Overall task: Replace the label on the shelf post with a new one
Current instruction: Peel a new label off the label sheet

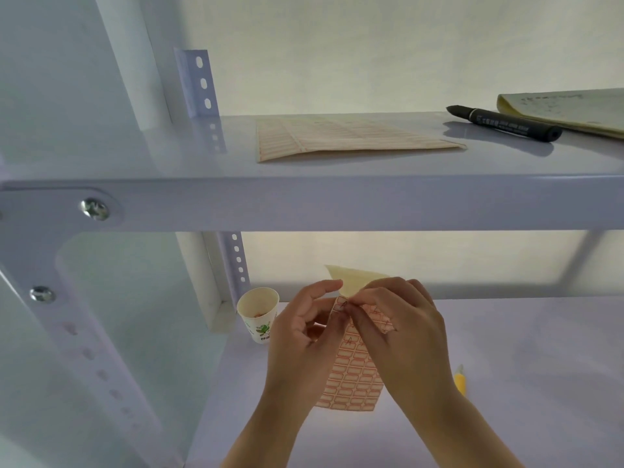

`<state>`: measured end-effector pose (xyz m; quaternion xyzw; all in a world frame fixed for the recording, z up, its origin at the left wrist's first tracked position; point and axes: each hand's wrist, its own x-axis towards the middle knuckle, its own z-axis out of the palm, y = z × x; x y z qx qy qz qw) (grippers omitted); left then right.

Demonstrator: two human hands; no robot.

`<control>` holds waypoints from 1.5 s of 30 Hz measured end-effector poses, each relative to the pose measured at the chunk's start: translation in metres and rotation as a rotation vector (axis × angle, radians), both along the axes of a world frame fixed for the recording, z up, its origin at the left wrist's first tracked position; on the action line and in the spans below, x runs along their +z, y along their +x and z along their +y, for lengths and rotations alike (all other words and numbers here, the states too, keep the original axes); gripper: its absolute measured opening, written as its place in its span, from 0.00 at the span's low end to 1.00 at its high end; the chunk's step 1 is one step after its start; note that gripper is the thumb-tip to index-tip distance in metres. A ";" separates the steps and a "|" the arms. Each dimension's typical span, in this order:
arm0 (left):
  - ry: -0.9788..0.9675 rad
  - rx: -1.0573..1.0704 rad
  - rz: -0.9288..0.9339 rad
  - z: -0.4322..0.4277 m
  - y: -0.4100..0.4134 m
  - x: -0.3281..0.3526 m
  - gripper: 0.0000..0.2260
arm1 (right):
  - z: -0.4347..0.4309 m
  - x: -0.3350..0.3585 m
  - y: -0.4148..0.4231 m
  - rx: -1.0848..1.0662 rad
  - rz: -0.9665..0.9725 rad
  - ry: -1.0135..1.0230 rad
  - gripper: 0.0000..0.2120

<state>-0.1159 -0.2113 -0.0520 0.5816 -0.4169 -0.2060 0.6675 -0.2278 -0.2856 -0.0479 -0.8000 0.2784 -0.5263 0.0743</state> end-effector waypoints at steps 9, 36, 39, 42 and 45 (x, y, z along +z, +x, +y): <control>0.058 0.029 0.018 -0.006 0.000 -0.009 0.14 | 0.001 -0.002 0.000 0.131 0.088 0.205 0.04; 0.197 -0.018 0.013 0.001 0.004 -0.019 0.10 | 0.018 -0.005 -0.011 -0.028 -0.037 0.762 0.09; 0.170 -0.077 0.038 0.012 0.003 -0.009 0.07 | 0.032 -0.001 -0.010 -0.048 -0.026 0.714 0.09; 0.167 -0.090 0.020 0.024 0.003 -0.001 0.05 | 0.048 0.005 -0.009 -0.066 -0.063 0.706 0.10; 0.173 -0.072 0.003 0.035 0.000 0.007 0.05 | 0.063 0.012 -0.012 -0.047 -0.150 0.711 0.11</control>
